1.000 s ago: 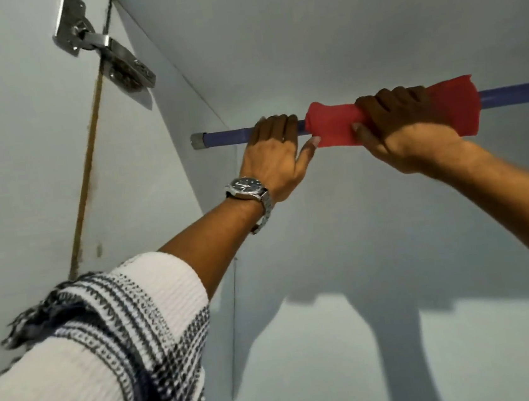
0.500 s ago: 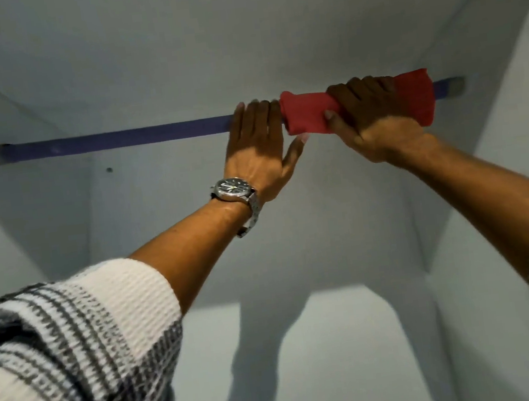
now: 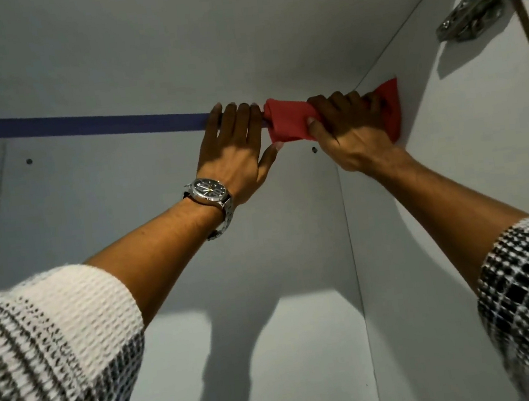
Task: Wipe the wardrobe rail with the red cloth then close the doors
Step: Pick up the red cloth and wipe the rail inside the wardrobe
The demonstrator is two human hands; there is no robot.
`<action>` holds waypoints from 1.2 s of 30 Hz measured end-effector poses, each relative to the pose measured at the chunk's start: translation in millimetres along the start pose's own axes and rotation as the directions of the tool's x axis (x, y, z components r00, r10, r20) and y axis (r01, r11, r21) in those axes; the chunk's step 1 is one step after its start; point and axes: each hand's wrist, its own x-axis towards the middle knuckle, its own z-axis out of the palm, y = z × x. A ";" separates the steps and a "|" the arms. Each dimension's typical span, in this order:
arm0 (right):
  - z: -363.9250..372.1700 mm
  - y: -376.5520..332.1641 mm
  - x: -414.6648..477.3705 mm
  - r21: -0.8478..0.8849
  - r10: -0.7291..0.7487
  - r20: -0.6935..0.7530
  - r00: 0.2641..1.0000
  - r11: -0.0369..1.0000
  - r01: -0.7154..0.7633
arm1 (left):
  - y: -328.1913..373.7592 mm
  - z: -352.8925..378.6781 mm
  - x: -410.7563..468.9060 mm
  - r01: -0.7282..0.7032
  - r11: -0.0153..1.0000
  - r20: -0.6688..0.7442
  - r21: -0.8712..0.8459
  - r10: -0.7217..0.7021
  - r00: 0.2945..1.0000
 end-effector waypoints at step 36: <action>-4.0 -452.9 101.1 0.082 -0.280 -0.069 0.957 0.955 0.286 | -357.7 -26.6 -149.4 0.416 0.906 0.012 0.077 -0.418 0.908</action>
